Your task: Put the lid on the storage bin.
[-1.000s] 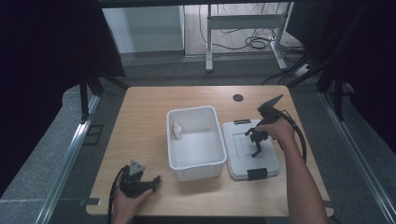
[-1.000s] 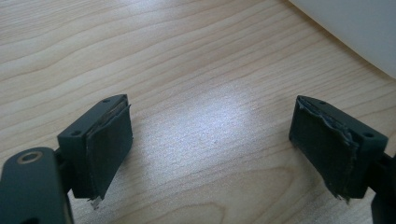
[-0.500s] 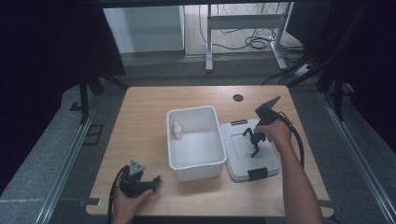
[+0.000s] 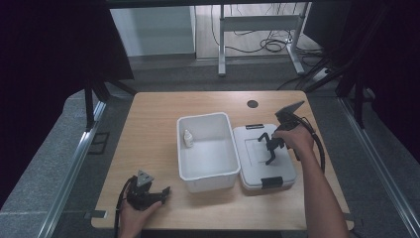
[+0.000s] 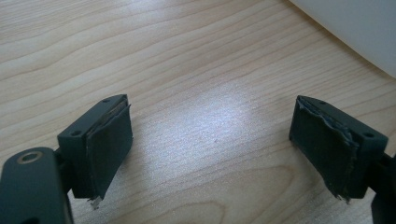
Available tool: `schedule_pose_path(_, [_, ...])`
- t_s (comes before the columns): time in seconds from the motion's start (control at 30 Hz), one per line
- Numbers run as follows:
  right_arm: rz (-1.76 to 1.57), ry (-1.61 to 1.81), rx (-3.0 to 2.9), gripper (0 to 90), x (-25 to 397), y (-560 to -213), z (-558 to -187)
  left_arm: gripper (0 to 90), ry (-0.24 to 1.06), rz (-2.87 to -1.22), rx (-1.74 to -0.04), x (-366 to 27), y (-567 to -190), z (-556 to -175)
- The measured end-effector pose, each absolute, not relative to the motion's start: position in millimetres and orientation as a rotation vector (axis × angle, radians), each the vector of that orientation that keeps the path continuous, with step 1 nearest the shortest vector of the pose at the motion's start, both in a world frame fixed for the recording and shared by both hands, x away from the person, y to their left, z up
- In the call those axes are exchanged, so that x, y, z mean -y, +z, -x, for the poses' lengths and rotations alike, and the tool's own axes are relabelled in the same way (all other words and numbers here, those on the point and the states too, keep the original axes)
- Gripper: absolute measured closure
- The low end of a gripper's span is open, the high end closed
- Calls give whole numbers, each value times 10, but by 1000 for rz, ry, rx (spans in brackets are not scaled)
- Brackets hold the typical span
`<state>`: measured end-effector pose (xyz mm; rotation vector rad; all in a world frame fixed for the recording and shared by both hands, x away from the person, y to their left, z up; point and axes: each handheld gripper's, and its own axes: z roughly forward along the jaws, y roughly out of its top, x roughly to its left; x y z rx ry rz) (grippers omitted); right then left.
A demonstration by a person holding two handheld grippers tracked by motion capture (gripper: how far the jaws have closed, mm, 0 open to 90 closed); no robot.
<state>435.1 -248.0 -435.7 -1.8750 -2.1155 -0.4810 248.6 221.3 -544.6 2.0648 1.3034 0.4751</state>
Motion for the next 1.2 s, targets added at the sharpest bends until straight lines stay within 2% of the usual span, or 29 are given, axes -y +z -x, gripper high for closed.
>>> schedule_pose_path(0.6, [1915,-646,2034,846,2847,-3897,-4165,132,477,-2060,-1307,-2213,-5448,-2482])
schedule_pose_path(1.2, [1894,-750,2011,845,2866,-3472,-3985,132,476,-2065,-1305,-2217,-5445,-2482])
